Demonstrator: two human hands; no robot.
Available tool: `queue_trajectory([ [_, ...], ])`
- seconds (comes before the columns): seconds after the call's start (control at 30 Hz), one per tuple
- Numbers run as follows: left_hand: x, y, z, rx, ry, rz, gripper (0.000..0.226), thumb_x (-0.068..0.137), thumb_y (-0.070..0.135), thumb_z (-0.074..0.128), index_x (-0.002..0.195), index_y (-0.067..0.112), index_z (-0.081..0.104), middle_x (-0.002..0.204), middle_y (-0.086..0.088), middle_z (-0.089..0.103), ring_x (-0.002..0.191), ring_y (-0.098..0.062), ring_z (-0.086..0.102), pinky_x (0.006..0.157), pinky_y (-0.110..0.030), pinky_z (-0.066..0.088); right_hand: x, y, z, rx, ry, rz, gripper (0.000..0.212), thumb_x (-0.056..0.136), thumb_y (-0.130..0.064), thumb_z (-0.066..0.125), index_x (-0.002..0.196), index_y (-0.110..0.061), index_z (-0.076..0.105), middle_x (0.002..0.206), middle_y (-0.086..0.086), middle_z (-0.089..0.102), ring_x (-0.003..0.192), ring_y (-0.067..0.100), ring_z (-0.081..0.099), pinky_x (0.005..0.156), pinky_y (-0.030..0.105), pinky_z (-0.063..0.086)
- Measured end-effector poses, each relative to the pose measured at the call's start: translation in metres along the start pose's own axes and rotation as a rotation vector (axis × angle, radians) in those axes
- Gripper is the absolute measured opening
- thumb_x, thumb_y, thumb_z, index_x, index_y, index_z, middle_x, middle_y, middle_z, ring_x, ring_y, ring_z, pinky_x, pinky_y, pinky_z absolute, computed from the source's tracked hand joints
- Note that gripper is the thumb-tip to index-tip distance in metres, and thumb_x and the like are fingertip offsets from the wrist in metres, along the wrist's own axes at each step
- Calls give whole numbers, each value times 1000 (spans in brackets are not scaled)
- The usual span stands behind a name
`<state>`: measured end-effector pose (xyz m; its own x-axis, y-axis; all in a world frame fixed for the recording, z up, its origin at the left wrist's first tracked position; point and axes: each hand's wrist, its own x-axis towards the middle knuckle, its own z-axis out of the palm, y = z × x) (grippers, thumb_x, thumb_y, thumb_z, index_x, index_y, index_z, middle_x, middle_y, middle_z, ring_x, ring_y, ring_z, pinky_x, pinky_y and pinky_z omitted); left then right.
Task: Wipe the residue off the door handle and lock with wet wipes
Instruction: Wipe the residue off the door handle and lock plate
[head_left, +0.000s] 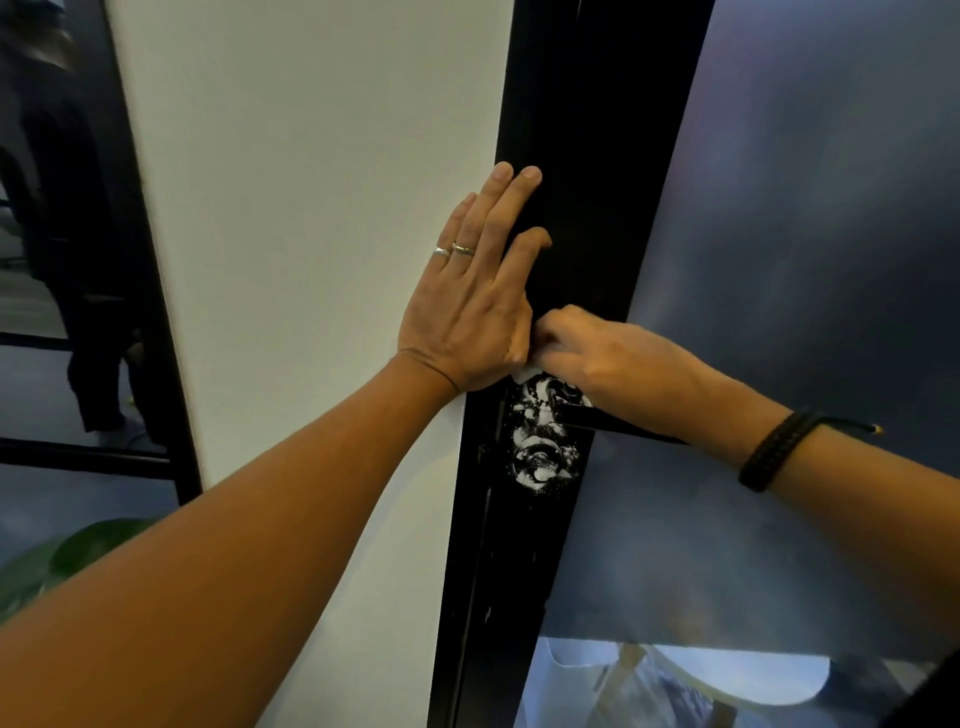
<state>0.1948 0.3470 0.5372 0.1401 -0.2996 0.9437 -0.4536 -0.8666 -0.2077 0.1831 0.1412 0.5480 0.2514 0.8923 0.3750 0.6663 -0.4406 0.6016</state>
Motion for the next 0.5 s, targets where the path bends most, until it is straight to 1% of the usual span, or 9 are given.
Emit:
queue_trajectory([
  [0.07,0,0,0,-9,-4,-2,47,81,7,59,128,7,62,168,-26,33,159,-43,25,131,-55,24,3,6,1,-4,-66,-38,26,92,7,65,117,-2,69,111,14,58,90,21,55,63,30,55],
  [0.13,0,-1,0,-11,-7,-7,47,81,7,58,128,7,62,168,-25,33,159,-43,24,131,-55,24,1,12,-1,-12,-87,-46,36,90,6,60,123,-5,69,105,10,55,89,19,52,63,29,53],
  [0.17,0,-1,0,-11,-10,-7,47,81,7,58,127,7,62,168,-25,33,159,-43,24,131,-55,25,-3,15,-2,-12,-87,-32,38,90,5,59,125,-6,69,103,8,55,88,18,51,64,30,53],
  [0.23,0,0,0,-6,-13,-5,46,80,7,58,126,8,62,168,-25,33,159,-43,24,130,-56,25,-13,19,-1,17,-86,35,40,89,7,65,126,-9,70,103,7,56,87,18,53,65,32,55],
  [0.3,0,1,-1,-3,-13,-7,46,79,8,57,125,8,63,167,-25,34,159,-43,24,130,-56,26,-25,21,-1,61,-97,101,40,86,9,73,122,-8,72,101,8,58,83,19,56,59,35,56],
  [0.37,0,1,-1,-3,-15,-9,46,79,10,56,124,8,63,167,-25,34,159,-44,24,130,-57,26,-32,21,-3,79,-123,131,39,85,9,75,119,-9,74,99,8,59,79,19,57,55,35,57],
  [0.43,-1,0,-1,6,-12,-6,45,79,10,57,124,8,64,167,-25,34,159,-44,24,130,-56,25,-31,19,-8,104,-102,153,33,87,8,74,116,-8,75,101,9,61,80,20,60,58,36,58],
  [0.5,0,0,0,18,-7,-1,45,80,9,57,124,8,64,167,-25,34,159,-43,24,131,-54,24,-22,14,-10,119,-30,168,25,91,3,70,113,-6,75,105,11,62,84,23,62,62,37,58],
])
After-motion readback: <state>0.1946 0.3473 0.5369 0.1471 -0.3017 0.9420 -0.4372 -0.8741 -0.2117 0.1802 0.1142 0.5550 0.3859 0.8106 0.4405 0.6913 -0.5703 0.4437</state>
